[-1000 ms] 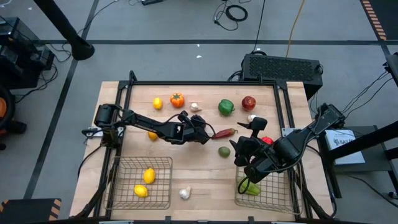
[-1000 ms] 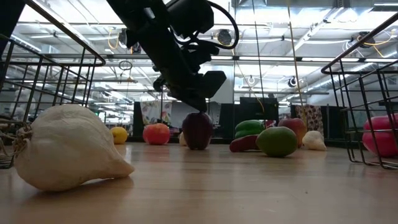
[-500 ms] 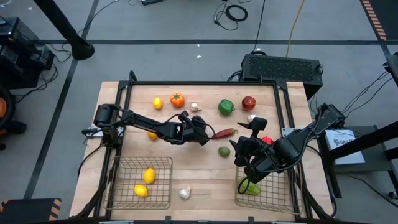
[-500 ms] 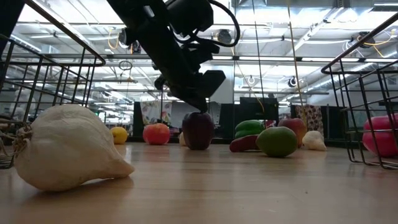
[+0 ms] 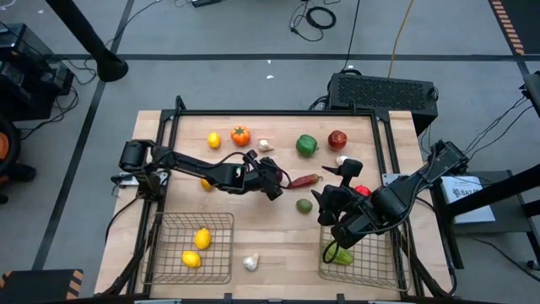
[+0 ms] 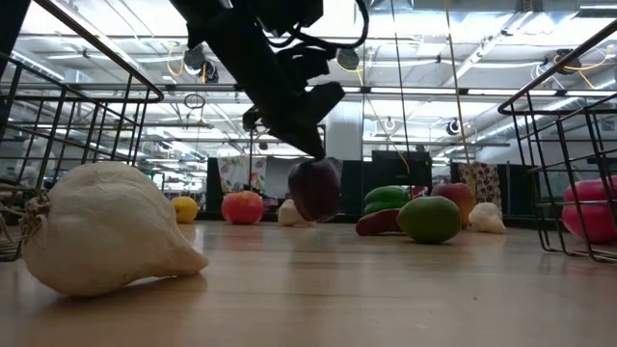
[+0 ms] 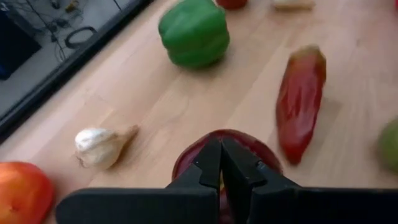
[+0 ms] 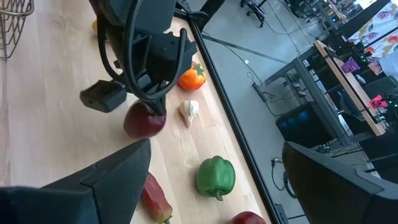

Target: Sort produce into baskets

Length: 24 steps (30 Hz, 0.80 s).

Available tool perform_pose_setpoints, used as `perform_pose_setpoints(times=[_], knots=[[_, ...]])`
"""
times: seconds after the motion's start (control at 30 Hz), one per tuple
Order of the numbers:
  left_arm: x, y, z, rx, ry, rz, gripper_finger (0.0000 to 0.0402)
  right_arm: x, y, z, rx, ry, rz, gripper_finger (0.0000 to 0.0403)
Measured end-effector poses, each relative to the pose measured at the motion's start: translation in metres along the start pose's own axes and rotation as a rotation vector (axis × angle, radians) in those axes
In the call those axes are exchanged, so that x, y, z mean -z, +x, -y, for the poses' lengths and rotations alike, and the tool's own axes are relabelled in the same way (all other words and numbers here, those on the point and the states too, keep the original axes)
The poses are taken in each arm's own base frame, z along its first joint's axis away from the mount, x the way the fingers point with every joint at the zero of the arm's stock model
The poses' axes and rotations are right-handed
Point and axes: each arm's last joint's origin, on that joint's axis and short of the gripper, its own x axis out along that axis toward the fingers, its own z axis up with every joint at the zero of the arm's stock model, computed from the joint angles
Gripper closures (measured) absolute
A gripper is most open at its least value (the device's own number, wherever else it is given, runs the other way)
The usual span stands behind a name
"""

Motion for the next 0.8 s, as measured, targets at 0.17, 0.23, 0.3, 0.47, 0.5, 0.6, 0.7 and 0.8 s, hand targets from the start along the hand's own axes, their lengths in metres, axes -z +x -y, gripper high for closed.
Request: perform_pose_setpoints(times=[0.17, 0.23, 0.3, 0.47, 0.5, 0.6, 0.7, 0.8], knots=[[-0.01, -0.017, 0.002, 0.09, 0.021, -0.007, 0.0393, 0.0, 0.0, 0.0, 0.0, 0.0, -0.001, 0.0049], [-0.017, -0.032, 0.002, 0.114, 0.019, 0.014, 0.0393, 0.0, 0.0, 0.0, -0.001, -0.001, -0.001, 0.0049], [-0.021, -0.048, 0.002, 0.128, 0.033, 0.014, 0.0393, 0.0, 0.0, 0.0, -0.001, 0.0, -0.002, 0.0049], [-0.03, -0.103, -0.004, 0.198, 0.038, 0.062, 0.0393, 0.001, 0.0, -0.001, -0.024, 0.0, -0.016, 0.0049], [-0.03, -0.115, -0.006, 0.211, 0.038, 0.059, 0.0393, 0.0, 0.0, -0.001, -0.024, 0.001, -0.016, 0.0049], [-0.027, -0.147, -0.01, 0.262, 0.038, 0.067, 0.0393, 0.001, 0.0, -0.001, -0.025, 0.005, -0.015, 0.0049], [-0.021, -0.177, -0.013, 0.319, 0.037, 0.062, 0.0393, 0.001, 0.0, -0.001, -0.025, 0.005, -0.015, 0.0049], [-0.01, -0.202, -0.013, 0.37, 0.063, 0.045, 0.0393, 0.001, 0.0, -0.001, -0.024, 0.0, -0.016, 0.0049]])
